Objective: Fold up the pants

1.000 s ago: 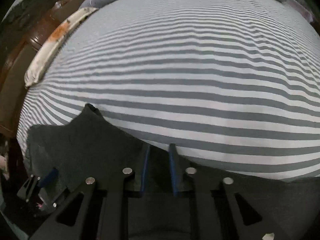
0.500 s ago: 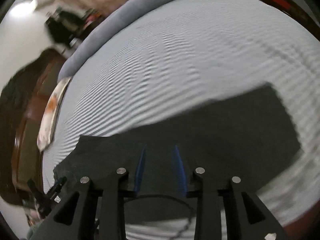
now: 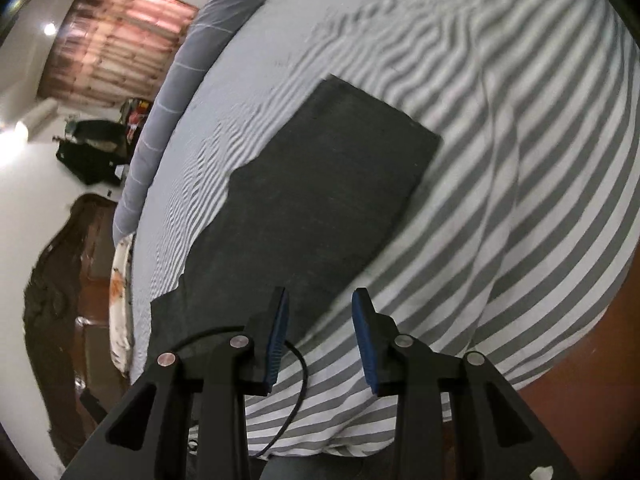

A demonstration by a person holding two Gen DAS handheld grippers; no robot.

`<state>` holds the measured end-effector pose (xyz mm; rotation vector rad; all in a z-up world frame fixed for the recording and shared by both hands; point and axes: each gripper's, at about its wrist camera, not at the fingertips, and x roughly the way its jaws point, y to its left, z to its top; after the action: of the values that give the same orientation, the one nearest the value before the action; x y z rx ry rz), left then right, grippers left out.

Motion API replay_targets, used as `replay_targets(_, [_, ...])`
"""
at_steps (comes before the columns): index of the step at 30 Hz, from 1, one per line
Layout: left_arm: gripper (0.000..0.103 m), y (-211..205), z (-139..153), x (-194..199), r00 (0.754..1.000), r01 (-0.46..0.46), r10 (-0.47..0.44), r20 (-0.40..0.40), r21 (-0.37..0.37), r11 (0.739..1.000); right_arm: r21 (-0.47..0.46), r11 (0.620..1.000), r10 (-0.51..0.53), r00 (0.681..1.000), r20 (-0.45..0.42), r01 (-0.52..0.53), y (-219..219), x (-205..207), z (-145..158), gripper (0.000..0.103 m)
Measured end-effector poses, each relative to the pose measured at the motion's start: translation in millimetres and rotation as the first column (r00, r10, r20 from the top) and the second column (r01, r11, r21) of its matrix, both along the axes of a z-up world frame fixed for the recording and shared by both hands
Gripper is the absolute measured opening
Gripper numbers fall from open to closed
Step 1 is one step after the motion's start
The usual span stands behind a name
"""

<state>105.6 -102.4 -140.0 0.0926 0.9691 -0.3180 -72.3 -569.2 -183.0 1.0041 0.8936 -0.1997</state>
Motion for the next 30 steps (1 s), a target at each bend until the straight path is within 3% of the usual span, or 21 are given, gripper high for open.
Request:
replay_targets(4, [0.053, -28, -5, -8, 0.998, 0.035, -0.037, -0.043, -0.027, 0.999, 0.062, 0.998, -0.033, 0.999, 0.033, 0.031, -10, 1, -20, 0.032])
replay_targets(13, [0.053, -90, -25, -38, 0.981, 0.184, -0.181, -0.072, 0.035, 0.982, 0.144, 0.984, -0.121, 0.988, 0.094, 0.107, -42, 2, -41, 0.032])
replay_targets(18, [0.053, -119, -34, -54, 0.96, 0.273, -0.267, -0.087, 0.066, 0.96, 0.146, 0.984, -0.118, 0.985, 0.122, 0.1, -56, 5, -41, 0.031])
replay_targets(24, [0.056, -129, -43, -60, 0.959, 0.277, -0.269, -0.088, 0.096, 0.956, 0.132, 0.987, -0.115, 0.981, 0.157, 0.095, -70, 15, -36, 0.031])
replay_targets(29, [0.056, -130, -38, -56, 0.96, 0.263, -0.253, -0.118, 0.074, 0.962, 0.201, 0.972, -0.156, 0.973, 0.168, 0.121, -80, 20, -44, 0.03])
replay_targets(30, [0.056, -131, -37, -54, 0.961, 0.26, -0.251, -0.12, 0.069, 0.963, 0.201, 0.972, -0.155, 0.973, 0.169, 0.12, -82, 23, -44, 0.023])
